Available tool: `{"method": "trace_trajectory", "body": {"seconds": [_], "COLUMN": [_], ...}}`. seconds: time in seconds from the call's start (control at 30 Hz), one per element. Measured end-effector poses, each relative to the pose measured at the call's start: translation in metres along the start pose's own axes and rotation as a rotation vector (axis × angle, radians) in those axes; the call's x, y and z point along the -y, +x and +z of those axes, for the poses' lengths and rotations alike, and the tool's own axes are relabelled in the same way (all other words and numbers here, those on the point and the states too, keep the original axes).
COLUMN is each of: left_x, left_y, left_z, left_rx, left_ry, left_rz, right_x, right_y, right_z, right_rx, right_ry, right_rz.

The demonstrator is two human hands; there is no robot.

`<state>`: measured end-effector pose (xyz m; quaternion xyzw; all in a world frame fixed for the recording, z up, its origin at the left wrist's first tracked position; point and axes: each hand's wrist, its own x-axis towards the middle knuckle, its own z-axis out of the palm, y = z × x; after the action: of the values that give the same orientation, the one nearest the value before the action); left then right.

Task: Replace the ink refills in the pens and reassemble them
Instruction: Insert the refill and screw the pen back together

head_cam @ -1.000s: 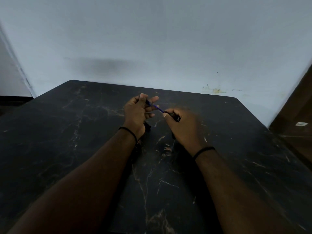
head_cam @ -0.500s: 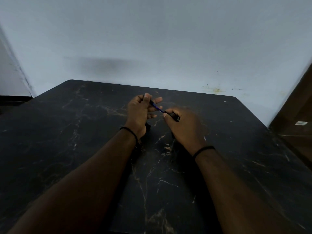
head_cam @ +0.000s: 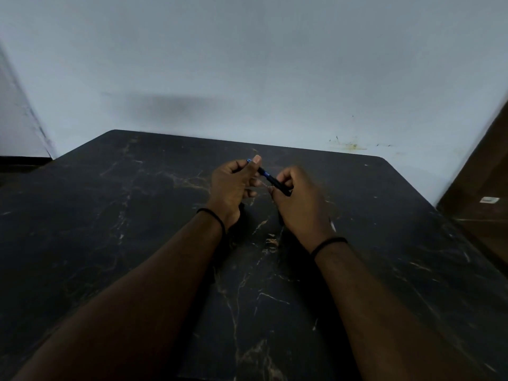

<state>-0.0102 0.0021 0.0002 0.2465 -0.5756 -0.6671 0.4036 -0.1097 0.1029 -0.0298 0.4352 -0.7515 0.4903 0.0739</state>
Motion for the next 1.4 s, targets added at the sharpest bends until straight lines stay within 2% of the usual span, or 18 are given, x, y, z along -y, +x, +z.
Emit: {"method": "trace_trajectory", "body": {"seconds": [0.4, 0.6, 0.9, 1.07, 1.17, 1.4], "left_x": [0.0019, 0.0042, 0.0066, 0.007, 0.0064, 0.0058], "left_y": [0.0044, 0.0047, 0.0097, 0.0094, 0.0086, 0.0094], "left_z": [-0.0026, 0.0018, -0.0028, -0.0029, -0.003, -0.0031], "left_rx": [-0.012, -0.023, -0.013, -0.005, 0.003, -0.012], "left_ry": [-0.047, -0.028, -0.036, -0.045, -0.053, -0.046], "left_rz": [-0.01, 0.002, -0.006, -0.002, 0.0, -0.001], "right_x": [0.001, 0.004, 0.0026, -0.0005, -0.0012, 0.0035], "right_y": [-0.0026, -0.0017, -0.0012, 0.0002, -0.0002, -0.0026], "right_z": [0.0003, -0.0005, -0.0018, 0.0017, 0.003, 0.0003], "right_rx": [-0.087, -0.125, -0.005, -0.044, -0.06, 0.019], "right_ry": [-0.071, -0.104, -0.171, -0.034, -0.055, -0.163], "right_rz": [-0.096, -0.064, -0.1, -0.046, -0.039, -0.052]}}
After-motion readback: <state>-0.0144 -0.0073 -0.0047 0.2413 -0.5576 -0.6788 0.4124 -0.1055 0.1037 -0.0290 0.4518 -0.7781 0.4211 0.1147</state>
